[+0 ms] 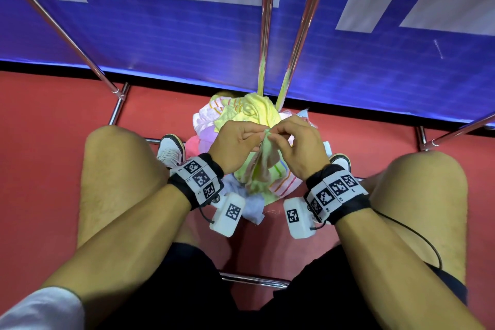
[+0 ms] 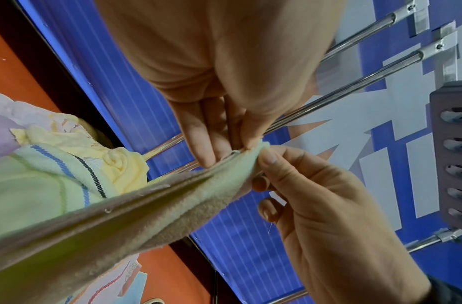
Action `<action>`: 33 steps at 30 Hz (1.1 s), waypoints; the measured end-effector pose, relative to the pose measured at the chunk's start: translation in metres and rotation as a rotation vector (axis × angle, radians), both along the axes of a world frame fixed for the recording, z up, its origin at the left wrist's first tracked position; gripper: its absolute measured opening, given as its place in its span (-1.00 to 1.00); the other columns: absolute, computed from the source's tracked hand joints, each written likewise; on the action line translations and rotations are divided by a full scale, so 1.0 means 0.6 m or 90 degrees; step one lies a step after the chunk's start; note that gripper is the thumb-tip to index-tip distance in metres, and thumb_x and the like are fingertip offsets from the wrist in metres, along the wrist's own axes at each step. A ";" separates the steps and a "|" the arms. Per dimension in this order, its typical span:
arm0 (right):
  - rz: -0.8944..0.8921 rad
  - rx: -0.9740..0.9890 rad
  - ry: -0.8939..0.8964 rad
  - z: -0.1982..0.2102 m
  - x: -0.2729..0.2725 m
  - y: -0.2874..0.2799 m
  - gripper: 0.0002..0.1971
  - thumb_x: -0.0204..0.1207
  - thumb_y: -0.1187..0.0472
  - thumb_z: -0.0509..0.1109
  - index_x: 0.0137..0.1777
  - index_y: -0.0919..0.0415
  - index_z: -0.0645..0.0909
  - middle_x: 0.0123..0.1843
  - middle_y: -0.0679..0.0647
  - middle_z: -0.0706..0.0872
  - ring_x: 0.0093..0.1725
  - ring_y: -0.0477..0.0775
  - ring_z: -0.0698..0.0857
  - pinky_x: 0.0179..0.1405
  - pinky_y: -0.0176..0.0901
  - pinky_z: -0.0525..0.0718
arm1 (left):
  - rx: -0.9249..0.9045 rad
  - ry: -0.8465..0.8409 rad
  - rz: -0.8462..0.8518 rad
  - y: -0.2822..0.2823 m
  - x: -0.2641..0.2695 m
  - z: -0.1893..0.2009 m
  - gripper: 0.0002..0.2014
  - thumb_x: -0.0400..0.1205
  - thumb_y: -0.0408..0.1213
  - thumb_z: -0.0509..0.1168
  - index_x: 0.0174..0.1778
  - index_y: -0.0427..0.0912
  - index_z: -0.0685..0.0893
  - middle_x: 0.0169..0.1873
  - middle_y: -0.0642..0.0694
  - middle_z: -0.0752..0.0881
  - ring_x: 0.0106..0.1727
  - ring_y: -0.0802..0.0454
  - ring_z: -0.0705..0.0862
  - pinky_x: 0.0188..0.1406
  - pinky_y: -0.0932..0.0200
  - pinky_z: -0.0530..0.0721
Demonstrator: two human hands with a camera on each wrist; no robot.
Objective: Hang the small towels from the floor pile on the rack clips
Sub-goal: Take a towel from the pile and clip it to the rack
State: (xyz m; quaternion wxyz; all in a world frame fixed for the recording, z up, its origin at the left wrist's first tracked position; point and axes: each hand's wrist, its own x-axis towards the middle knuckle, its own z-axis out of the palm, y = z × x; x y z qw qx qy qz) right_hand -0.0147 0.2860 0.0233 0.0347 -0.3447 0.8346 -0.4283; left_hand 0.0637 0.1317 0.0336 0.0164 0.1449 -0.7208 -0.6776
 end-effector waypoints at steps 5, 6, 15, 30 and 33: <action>-0.022 0.003 -0.003 -0.004 0.000 0.003 -0.87 0.54 0.18 0.45 -0.17 0.22 0.73 -0.19 0.03 0.69 -0.24 -0.09 0.53 -0.14 -0.58 0.40 | -0.024 0.001 -0.023 -0.001 0.000 -0.004 -0.76 0.66 -0.47 0.34 0.14 -0.08 0.76 -0.06 -0.16 0.84 0.03 -0.04 0.82 0.10 0.02 0.78; -0.026 0.002 -0.006 -0.004 -0.001 0.004 -0.87 0.53 0.17 0.46 -0.18 0.21 0.73 -0.20 0.02 0.68 -0.25 -0.09 0.53 -0.15 -0.57 0.40 | -0.028 -0.004 -0.025 -0.001 0.000 -0.005 -0.73 0.64 -0.49 0.36 0.12 -0.05 0.77 -0.05 -0.17 0.85 0.06 -0.07 0.81 0.13 -0.02 0.77; -0.012 0.026 -0.025 0.002 0.004 0.004 -0.83 0.50 0.07 0.45 -0.21 0.16 0.73 -0.20 -0.03 0.67 -0.23 -0.15 0.56 -0.13 -0.42 0.49 | -0.026 -0.015 0.003 -0.010 0.002 -0.002 -0.78 0.42 -0.39 0.58 -0.04 -0.31 0.83 -0.19 -0.24 0.85 -0.06 -0.18 0.84 0.15 -0.23 0.75; -0.085 -0.024 0.039 0.005 -0.003 0.011 -0.93 0.46 0.23 0.52 -0.10 0.20 0.76 -0.18 0.02 0.79 -0.24 -0.05 0.64 -0.14 -0.11 0.68 | -0.002 0.031 0.121 -0.035 -0.011 0.008 -0.79 0.51 -0.56 0.47 0.06 -0.39 0.75 -0.18 -0.27 0.80 -0.17 0.01 0.76 0.06 0.04 0.76; -0.106 -0.120 -0.090 0.014 0.002 0.006 -0.64 0.42 0.34 0.57 0.05 -0.04 0.54 -0.20 0.05 0.76 -0.30 -0.11 0.64 -0.25 -0.27 0.65 | 0.015 0.055 0.145 -0.035 -0.009 0.012 -0.77 0.52 -0.58 0.44 0.10 -0.48 0.72 -0.07 -0.56 0.74 -0.08 -0.18 0.72 0.07 -0.03 0.76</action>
